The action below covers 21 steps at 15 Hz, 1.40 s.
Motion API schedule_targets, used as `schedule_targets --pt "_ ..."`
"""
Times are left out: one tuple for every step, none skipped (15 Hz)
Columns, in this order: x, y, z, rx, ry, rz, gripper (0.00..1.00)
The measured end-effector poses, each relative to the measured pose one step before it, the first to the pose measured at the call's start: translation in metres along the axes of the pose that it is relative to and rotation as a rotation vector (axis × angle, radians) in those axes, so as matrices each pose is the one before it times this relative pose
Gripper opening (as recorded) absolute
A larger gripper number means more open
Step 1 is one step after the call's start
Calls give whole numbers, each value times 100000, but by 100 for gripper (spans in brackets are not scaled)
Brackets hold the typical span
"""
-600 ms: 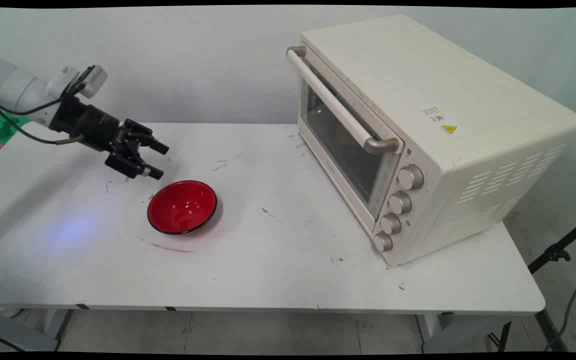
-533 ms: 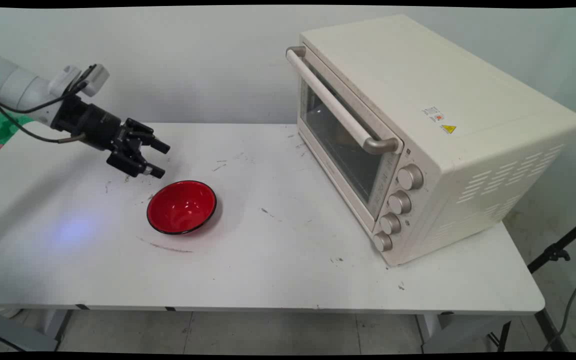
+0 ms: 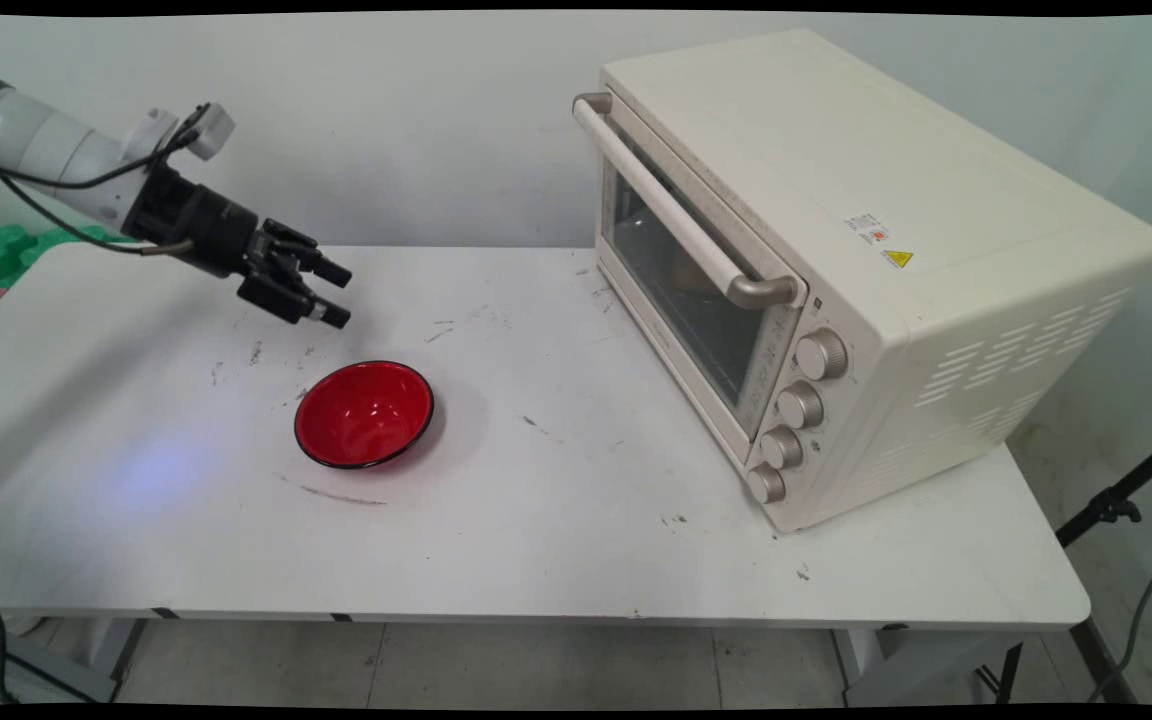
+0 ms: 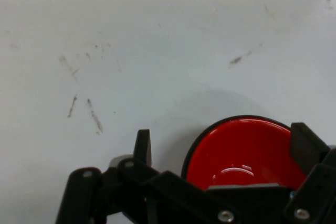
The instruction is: Open the oven
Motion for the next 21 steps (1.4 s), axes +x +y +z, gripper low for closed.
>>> schedule_targets --pt "350 -123 23 503 99 -1631 100" --pt "475 -129 37 685 84 -1475 100" --pt "472 -81 21 735 103 -1150 100" --pt "418 -51 9 671 120 -683 100" --pt "468 -40 -9 844 206 -720 100" --pt "424 -32 8 711 198 -479 100" --pt "531 -25 -2 1027 223 -470 100" --pt "408 27 -25 791 112 -42 100" --pt "448 57 -58 935 145 123 100" --pt "390 65 -45 797 114 278 100" --pt "454 135 -57 904 152 450 100" --pt "497 154 -18 832 149 613 100" --pt "405 155 -41 705 153 560 100" --pt "484 225 -73 821 272 762 100" --pt "538 223 -30 741 296 918 100" --pt "467 199 -34 609 281 832 100" --pt "562 243 -46 700 346 969 100" --pt "590 247 -41 660 380 973 100" --pt "495 211 -32 525 301 804 100" --pt "601 248 -54 636 404 875 100" --pt "607 241 -58 612 404 837 100"
